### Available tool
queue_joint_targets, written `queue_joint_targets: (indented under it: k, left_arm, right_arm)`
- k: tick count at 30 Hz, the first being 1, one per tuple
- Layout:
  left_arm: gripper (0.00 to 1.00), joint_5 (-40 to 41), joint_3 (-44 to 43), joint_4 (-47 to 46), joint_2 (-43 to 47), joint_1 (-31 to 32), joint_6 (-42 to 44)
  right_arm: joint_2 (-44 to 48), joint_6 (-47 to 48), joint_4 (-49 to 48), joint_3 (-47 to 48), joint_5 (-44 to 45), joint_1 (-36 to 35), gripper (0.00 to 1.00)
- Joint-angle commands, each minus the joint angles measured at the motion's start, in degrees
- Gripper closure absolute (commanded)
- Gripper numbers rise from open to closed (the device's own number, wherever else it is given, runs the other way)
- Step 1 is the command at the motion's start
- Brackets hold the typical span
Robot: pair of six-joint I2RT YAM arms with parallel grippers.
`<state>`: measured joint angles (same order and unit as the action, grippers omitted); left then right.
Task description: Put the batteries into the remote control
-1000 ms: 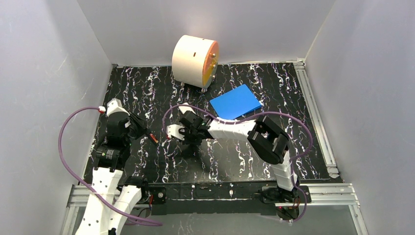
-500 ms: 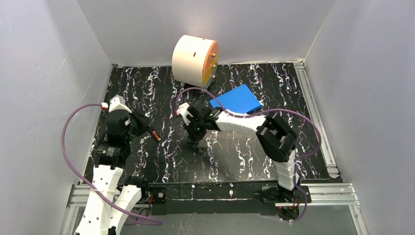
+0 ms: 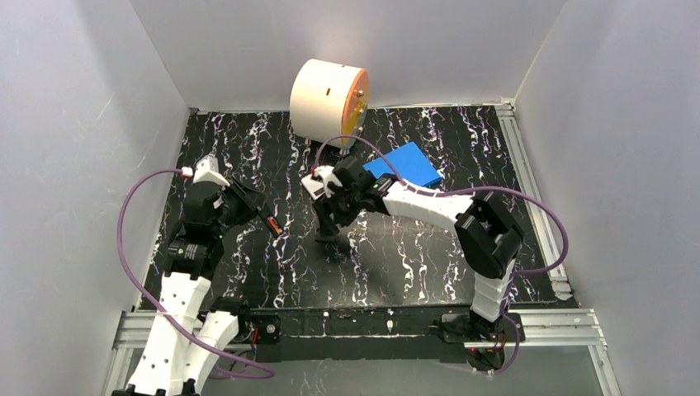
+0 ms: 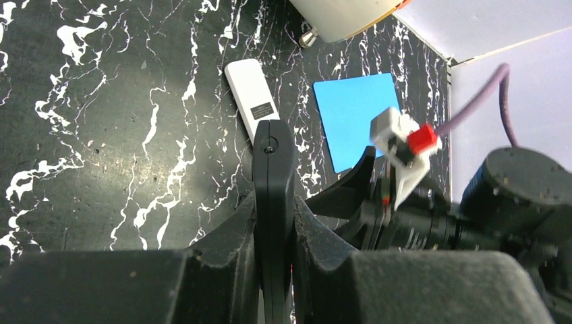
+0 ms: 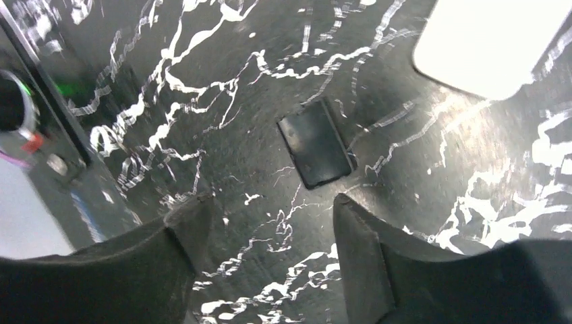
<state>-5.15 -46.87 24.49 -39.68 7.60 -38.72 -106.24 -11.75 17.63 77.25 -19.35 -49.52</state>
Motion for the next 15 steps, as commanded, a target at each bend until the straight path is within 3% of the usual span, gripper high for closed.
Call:
queue_joint_targets:
  k: [1, 8, 15]
  left_arm:
    - [1.0, 2.5, -1.3, 2.3, -0.9, -0.5, -2.2]
    - [1.0, 6.3, -1.9, 6.1, -1.1, -0.5, -4.9]
    - [1.0, -1.6, 2.3, 1.5, -2.3, -0.5, -3.8]
  right_arm:
    - [-1.5, 15.0, 0.8, 3.5, 7.2, -3.5, 0.16]
    - [-6.6, 28.0, 3.4, 6.3, 12.5, -6.3, 0.11]
    - [-8.2, 31.6, 4.4, 5.9, 9.8, -7.3, 0.14]
